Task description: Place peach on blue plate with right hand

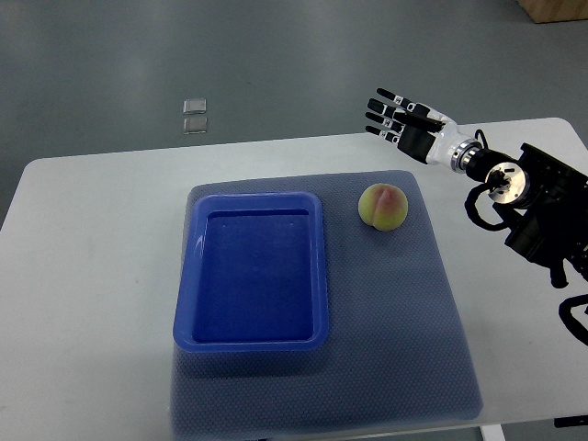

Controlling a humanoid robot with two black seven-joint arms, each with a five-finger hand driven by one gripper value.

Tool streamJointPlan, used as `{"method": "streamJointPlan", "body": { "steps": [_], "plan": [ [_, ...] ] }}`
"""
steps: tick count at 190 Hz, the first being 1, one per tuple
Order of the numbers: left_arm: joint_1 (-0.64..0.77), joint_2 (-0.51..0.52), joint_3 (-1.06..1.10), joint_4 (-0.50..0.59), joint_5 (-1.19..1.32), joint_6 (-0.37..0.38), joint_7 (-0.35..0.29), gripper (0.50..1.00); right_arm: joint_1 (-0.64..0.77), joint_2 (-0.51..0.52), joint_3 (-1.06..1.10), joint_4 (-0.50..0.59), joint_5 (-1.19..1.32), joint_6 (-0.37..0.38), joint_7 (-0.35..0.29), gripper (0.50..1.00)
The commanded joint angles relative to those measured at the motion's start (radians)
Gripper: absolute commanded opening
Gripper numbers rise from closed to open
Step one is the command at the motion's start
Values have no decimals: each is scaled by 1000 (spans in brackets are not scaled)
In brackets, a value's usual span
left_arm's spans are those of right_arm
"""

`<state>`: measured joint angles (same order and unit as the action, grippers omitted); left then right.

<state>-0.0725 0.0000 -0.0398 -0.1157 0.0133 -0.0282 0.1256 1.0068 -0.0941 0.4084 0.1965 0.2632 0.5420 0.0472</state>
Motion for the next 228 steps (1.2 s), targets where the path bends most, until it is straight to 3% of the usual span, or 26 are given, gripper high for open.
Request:
{"method": "streamJointPlan", "body": {
  "steps": [1,86,126,187,225,226,228],
  "plan": [
    [0,0,-2,-1,1,-3,5,1000,-2,1,0,1,1,33,31,940],
    [13,0,-3,2,-3,-1,3,1000,-7,2,-20,0,-55,46,23,940],
    [13,0,-3,2,-3,-1,3,1000,-2,-18,-20,0,-147,69,49,936],
    [13,0,-3,2,-3,-1,3,1000,4,-114,-20,1,-403,69,77,932],
    [13,0,-3,1,-3,-1,3,1000,4,-128,-42,8,-575,69,125,932],
    [13,0,-3,1,-3,-1,3,1000,3,-160,-54,50,-658,69,158,930],
    [13,0,-3,1,-3,-1,3,1000,4,-171,-54,67,-676,69,164,930]
  ]
}}
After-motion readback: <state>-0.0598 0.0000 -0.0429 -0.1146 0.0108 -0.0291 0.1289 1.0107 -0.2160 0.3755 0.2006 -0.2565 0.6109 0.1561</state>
